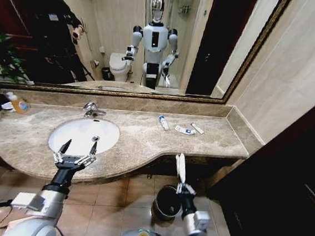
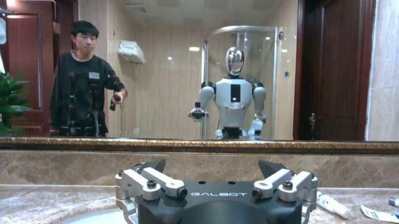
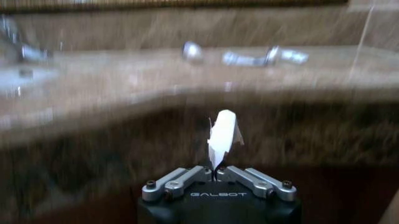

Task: Pick up the trash from the sink and place it in the trash bin.

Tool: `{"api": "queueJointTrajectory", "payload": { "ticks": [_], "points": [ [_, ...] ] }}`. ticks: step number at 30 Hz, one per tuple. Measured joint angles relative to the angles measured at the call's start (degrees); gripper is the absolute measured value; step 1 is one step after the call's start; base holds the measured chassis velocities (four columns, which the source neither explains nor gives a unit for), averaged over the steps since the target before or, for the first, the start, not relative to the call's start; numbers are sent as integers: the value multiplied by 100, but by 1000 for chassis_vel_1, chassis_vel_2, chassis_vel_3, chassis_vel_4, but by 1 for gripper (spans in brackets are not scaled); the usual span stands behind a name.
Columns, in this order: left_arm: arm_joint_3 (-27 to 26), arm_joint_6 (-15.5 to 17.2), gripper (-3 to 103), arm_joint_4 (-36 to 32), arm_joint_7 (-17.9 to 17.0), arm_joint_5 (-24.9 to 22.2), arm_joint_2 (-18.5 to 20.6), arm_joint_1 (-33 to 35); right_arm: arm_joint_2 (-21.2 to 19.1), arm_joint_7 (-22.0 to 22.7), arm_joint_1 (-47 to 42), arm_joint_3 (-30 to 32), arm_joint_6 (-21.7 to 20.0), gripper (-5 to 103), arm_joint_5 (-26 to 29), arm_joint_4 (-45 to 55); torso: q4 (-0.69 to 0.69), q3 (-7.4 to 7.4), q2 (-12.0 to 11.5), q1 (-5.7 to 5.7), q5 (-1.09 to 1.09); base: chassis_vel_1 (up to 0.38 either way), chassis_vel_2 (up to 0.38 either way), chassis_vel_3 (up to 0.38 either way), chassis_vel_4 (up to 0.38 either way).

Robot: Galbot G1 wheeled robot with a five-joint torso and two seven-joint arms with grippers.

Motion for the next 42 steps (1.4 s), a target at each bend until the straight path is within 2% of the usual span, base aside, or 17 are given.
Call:
{"api": "queueJointTrajectory", "payload": {
  "ticks": [2, 4, 7, 8, 10, 12, 16, 24, 32, 33, 34, 36, 39, 42],
  "points": [
    [0, 0, 100, 0, 0, 0, 0, 0, 70, -112, 271, -57, 202, 0, -63, -782, 0, 0, 0, 0, -1, 0, 0, 0, 0],
    [0, 0, 100, 0, 0, 0, 0, 0, 84, -141, 398, -69, 274, 0, -62, -1085, 1, 0, 0, 0, 0, 0, 0, 0, 0],
    [0, 0, 100, 0, 3, 0, 0, 0, 182, -412, 901, -51, 505, 0, -15, -2236, 1, 0, 0, 0, 0, 0, 0, 0, 0],
    [0, 0, 100, 0, 3, 0, 0, 0, 182, -412, 901, -51, 505, 0, -15, -2236, 1, 0, 0, 0, 0, 0, 0, 0, 0],
    [-1, 0, 100, 0, -1, 0, 0, 0, 252, -558, 1321, -39, 679, 0, 160, -3126, 1, 1, 0, 0, 1, 0, 0, 0, 0],
    [0, 0, 100, 0, 1, 0, 0, 1, 268, -574, 1428, -48, 736, 0, 214, -3378, 1, 0, 0, 0, 0, 0, 0, 0, 0],
    [0, 0, 100, 0, 0, 0, 0, 0, 452, -683, 2037, -38, 1060, 0, 344, -4758, 1, 1, 0, 0, 1, 0, 0, 0, 0],
    [0, 0, 100, 0, 0, 0, 0, 0, 646, -778, 2591, -32, 1378, 0, 380, -5855, 1, 1, 0, 0, -1, 0, 0, 0, 0],
    [0, 0, 100, 0, 0, 0, 0, 0, 724, -781, 2671, -30, 1528, 0, 311, -6159, 0, 1, 0, 0, -1, 0, 0, 0, 0],
    [0, 0, 100, 0, 0, 0, 0, 0, 724, -779, 2670, -30, 1546, 5, 300, -6166, 0, 1, 0, 0, 0, 0, 0, 0, 0],
    [0, 0, 100, 0, 0, 0, 0, 0, 724, -779, 2670, -30, 1546, 5, 300, -6166, 0, 1, 0, 0, 0, 0, 0, 0, 0],
    [0, 0, 100, 0, 0, 0, 0, 0, 730, -743, 2671, -29, 1574, 16, 313, -6168, 0, 1, 0, 0, -1, 0, 0, 0, 0],
    [0, 0, 100, 0, 0, 0, 0, 0, 738, -713, 2680, -26, 1586, 21, 335, -6167, 1, 0, 0, 0, 0, 0, 0, 0, 0],
    [0, 0, 100, 0, 0, 0, 0, 0, 731, -703, 2669, -29, 1596, 38, 346, -6137, 0, 1, 0, 0, -1, 0, 0, 0, 0]
  ]
}}
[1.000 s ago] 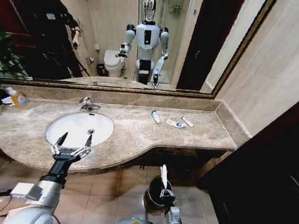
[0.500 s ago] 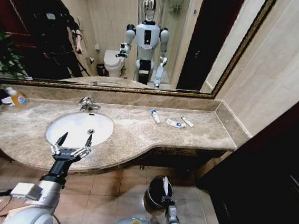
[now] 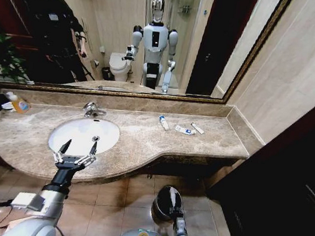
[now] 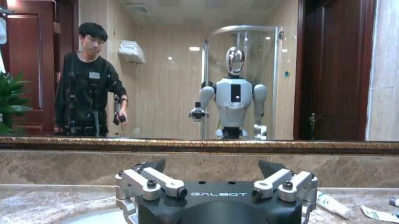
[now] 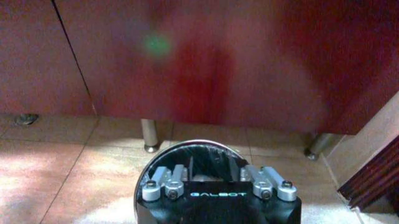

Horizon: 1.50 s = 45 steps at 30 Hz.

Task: Pick up the trash from the sink and place it in the trash bin.

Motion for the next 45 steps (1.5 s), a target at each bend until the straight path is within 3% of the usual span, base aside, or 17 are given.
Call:
{"api": "queueJointTrajectory", "payload": {
  "ticks": [2, 4, 7, 11, 13, 17, 38, 45],
  "points": [
    [0, 0, 100, 0, 0, 0, 0, 0, 0, 0, -5, -1, 1, 38, 1, 7, 0, 0, 0, 0, 0, 0, 0, 0, 0],
    [0, 0, 100, 0, 0, 0, 0, 0, 1, 2, -27, -2, 5, 54, 5, 38, 0, 0, 0, 0, 0, 0, 0, 0, 0],
    [0, 0, 100, 0, 0, 0, 0, 0, 3, 3, -45, -4, 8, 60, 5, 61, 0, 0, 0, 0, 0, 0, 0, 0, 0],
    [0, 0, 100, 0, 0, 0, 0, 0, -6, 4, -108, -2, 0, 81, 9, 196, 0, 0, 0, 0, 0, 0, 0, 0, 0],
    [0, 0, 100, 0, 0, 0, 0, 0, -17, 4, -133, 0, -7, 81, 13, 243, 0, 0, 0, 0, 0, 0, 0, 0, 0],
    [0, 0, 100, 0, 0, 0, 0, 0, -45, 19, -221, 10, -46, 99, 44, 399, 0, 0, 0, 0, 0, 0, 0, 0, 0],
    [0, 0, 100, 0, 0, 0, 0, 0, -121, 77, -509, 21, -147, 100, 102, 904, 0, 0, 0, 0, 1, 0, 0, 0, 0],
    [0, 0, 100, 0, 0, 0, 0, 0, -460, 337, -1071, -3, -664, 100, 618, 2638, 0, 0, 0, 0, 1, 0, 0, 0, 0]
  ]
}}
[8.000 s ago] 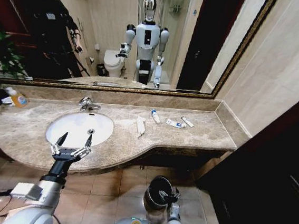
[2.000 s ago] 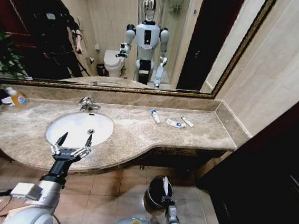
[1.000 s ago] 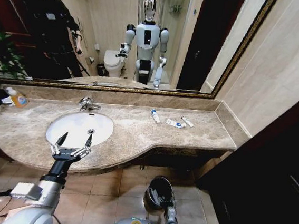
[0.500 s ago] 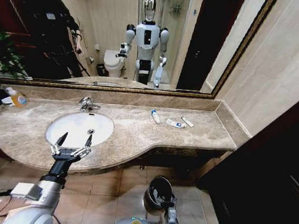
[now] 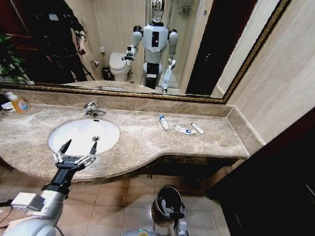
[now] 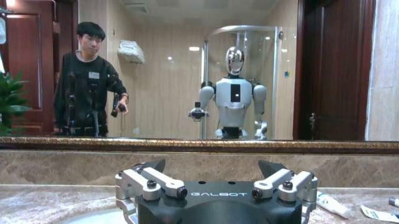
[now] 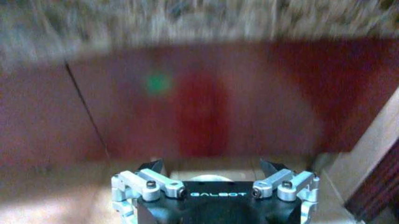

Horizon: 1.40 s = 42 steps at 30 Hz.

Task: Pick up the trash from the sink and place it in the trash bin.

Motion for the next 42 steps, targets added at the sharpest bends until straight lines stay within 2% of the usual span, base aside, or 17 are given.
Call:
{"api": "queueJointTrajectory", "payload": {
  "ticks": [2, 3, 6, 7, 9, 17, 22, 24, 29, 37, 40, 42],
  "points": [
    [0, 0, 100, 0, 0, 0, 0, 0, -82, 82, -206, 45, -111, 100, 22, 726, 1, 0, 0, 0, -1, 0, 0, 0, 0],
    [0, 0, 100, 0, 0, 0, 0, 0, -82, 82, -206, 45, -111, 100, 22, 726, 1, 0, 0, 0, -1, 0, 0, 0, 0],
    [0, 0, 100, 0, 0, 0, 0, 0, -183, 107, -551, 71, -376, 100, -27, 1876, 0, 0, 0, 0, 0, 0, 0, 0, 0],
    [0, 0, 100, 0, 0, 0, 0, 0, -183, 107, -551, 71, -376, 100, -27, 1876, 0, 0, 0, 0, 0, 0, 0, 0, 0],
    [0, 0, 100, 0, 0, 0, 0, 0, -202, 65, -758, 65, -594, 100, -178, 2682, 0, 0, 0, 0, -1, 0, 0, 0, 0],
    [0, 0, 100, 0, 0, 0, 0, 0, -203, -114, -589, -5, -1059, 100, -542, 3736, 0, 0, 0, 0, -1, 0, 0, 0, 0],
    [0, 0, 100, 0, 0, 0, 0, 0, -259, -206, -194, -33, -1427, 100, -485, 3937, 1, 0, 0, 0, -1, 0, 0, 0, 0],
    [0, 0, 100, 0, 0, 0, 0, 0, -363, -274, 94, -77, -1668, 100, -347, 3931, 0, 0, 0, 0, -1, 0, 0, 0, 0],
    [0, 0, 100, 0, 0, 0, 0, 0, -541, -333, 760, -165, -1954, 100, -47, 3694, 0, 0, 0, 0, 0, 0, 0, 0, 0],
    [0, 0, 100, 0, 0, 0, 0, 0, -683, -397, 1752, -292, -2272, 100, 377, 3273, 1, 1, 0, 0, 0, 0, 0, 0, 0],
    [0, 0, 100, 0, 0, 0, 0, 0, -697, -492, 2419, -419, -2415, 100, 618, 2779, 1, 1, 0, 1, 0, 0, 0, 0, 0],
    [0, 0, 100, 0, 0, 0, 0, 0, -689, -508, 2533, -449, -2431, 100, 672, 2654, 1, 1, 0, 1, -1, 0, 0, 0, 0]
  ]
}}
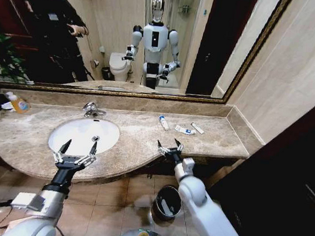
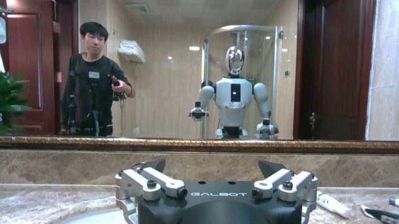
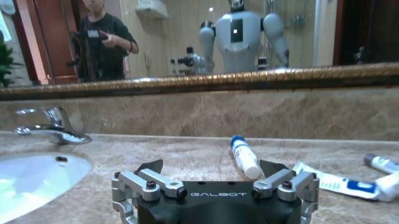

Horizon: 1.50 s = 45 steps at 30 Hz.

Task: Pick up the trash from the sink and place it in the trash bin.

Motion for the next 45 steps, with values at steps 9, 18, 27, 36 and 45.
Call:
{"api": "queueJointTrajectory", "payload": {
  "ticks": [9, 18, 27, 36, 45],
  "points": [
    [0, 0, 100, 0, 0, 0, 0, 0, 380, -126, 1396, -201, -6, 100, 237, -1601, 0, 0, 0, 0, 0, 0, 0, 0, 0],
    [0, 0, 100, 0, 0, 0, 0, 0, 576, -262, 2209, -324, 21, 100, 318, -2536, 0, 0, 0, 0, 0, 0, 0, 0, 0],
    [0, 0, 100, 0, 0, 0, 0, 0, 916, -249, 2621, -392, 18, 100, 310, -3380, 0, 0, 0, 0, 0, 0, 0, 0, 0],
    [0, 0, 100, 0, 0, 0, 0, 0, 1021, -50, 2716, -317, -270, 100, 335, -3570, 0, -1, 1, -1, 0, 0, 0, 0, 0],
    [0, 0, 100, 0, 0, 0, 0, 0, 1104, -50, 2824, -256, -320, 96, 380, -3823, 0, -1, 1, -1, 0, 0, 0, 0, 0]
  ]
}}
